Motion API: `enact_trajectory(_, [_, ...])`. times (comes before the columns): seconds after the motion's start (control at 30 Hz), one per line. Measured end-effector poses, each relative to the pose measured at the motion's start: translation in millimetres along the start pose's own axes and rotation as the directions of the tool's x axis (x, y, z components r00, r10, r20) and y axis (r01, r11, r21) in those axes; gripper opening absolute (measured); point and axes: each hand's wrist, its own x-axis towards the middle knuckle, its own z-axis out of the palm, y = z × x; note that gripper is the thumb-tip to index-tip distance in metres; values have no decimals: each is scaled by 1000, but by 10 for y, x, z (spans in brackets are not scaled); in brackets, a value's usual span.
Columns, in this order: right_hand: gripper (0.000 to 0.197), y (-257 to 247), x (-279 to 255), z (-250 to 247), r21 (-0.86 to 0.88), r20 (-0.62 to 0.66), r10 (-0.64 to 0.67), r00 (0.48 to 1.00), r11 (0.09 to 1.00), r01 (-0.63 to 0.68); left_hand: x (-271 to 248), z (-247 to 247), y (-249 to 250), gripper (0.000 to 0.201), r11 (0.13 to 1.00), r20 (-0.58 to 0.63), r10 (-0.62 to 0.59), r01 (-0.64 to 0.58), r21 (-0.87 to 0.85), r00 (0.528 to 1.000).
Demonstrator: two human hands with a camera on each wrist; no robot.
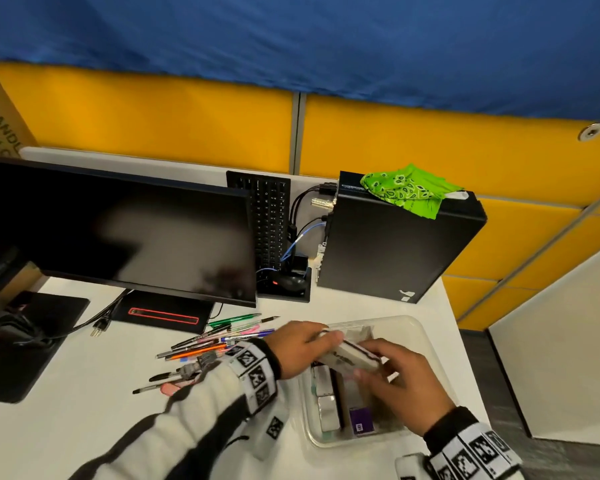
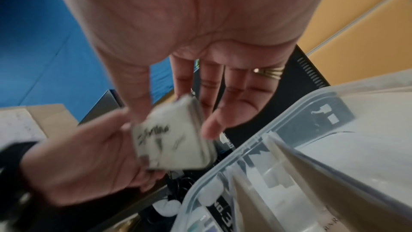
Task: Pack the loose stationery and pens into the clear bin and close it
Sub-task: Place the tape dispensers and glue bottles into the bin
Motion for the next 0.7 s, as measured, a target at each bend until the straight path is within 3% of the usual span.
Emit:
enact_trajectory(0.07, [14, 85, -3, -8, -53, -52, 35, 998, 998, -37, 148, 143, 131, 43, 1000, 17, -1, 1, 0, 1000])
enact_trajectory(0.13, [10, 194, -23, -50, -54, -123, 151, 981, 986, -158, 229, 222, 150, 48, 998, -17, -21, 20, -54, 1000])
enact_trajectory(0.23, [23, 312, -9, -47, -68, -158, 285, 945, 952, -299, 234, 186, 7, 46, 998, -141, -53, 56, 21, 989])
enact_trajectory(0.3, [36, 368, 47, 35, -154, -136, 290, 947, 938, -310, 172, 137, -197, 44, 985, -222, -63, 96, 143, 973])
enact_trajectory(0.37, [34, 404, 137, 145, -255, -120, 289, 950, 916, -311, 59, 104, -398, 43, 965, -242, -100, 154, 214, 965])
enact_trajectory(0.53, [24, 407, 318, 411, -349, -35, 352, 935, 873, -341, -247, 288, -663, 57, 941, -93, -153, 174, 291, 984])
enact_trajectory(0.7, [24, 485, 431, 574, -210, 14, 535, 845, 828, -520, -383, 481, -702, 75, 945, -28, -181, 182, 271, 983])
